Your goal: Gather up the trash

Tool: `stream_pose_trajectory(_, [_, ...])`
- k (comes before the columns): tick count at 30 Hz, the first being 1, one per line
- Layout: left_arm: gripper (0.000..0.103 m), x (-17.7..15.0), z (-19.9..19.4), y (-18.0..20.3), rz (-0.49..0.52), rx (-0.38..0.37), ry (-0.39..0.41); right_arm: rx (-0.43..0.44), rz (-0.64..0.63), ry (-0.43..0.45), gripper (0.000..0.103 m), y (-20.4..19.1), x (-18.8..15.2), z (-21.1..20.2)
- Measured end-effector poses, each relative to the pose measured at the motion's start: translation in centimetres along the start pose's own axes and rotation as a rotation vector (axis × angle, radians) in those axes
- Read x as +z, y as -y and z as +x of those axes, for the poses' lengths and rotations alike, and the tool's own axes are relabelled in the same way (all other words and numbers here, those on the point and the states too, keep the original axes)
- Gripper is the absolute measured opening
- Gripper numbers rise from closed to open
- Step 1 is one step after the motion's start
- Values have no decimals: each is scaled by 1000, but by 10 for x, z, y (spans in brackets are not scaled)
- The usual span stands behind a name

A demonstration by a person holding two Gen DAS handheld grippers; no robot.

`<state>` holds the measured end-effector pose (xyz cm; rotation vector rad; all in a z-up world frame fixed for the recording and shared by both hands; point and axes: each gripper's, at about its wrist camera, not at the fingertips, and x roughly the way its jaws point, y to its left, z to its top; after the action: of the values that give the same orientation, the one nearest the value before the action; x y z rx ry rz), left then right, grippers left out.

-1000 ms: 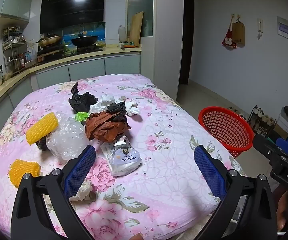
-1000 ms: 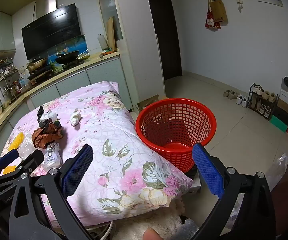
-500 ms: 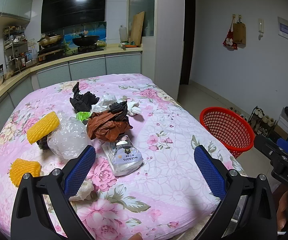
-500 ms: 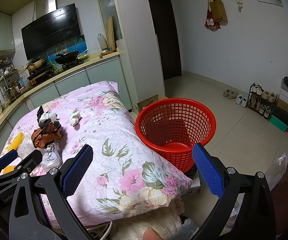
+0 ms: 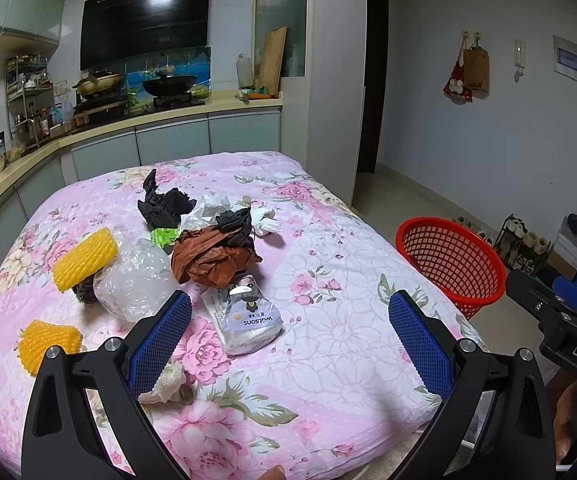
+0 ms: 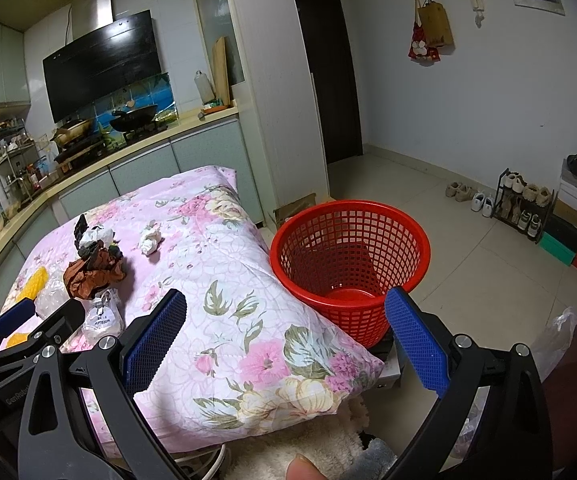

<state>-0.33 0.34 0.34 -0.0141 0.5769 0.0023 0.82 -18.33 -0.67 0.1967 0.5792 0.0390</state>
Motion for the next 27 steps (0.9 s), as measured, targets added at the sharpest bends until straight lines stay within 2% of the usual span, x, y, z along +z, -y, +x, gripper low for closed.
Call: stream_pose_trajectory(27, [96, 4, -7, 3, 4, 7, 33, 9, -6, 24, 96, -1, 3, -8])
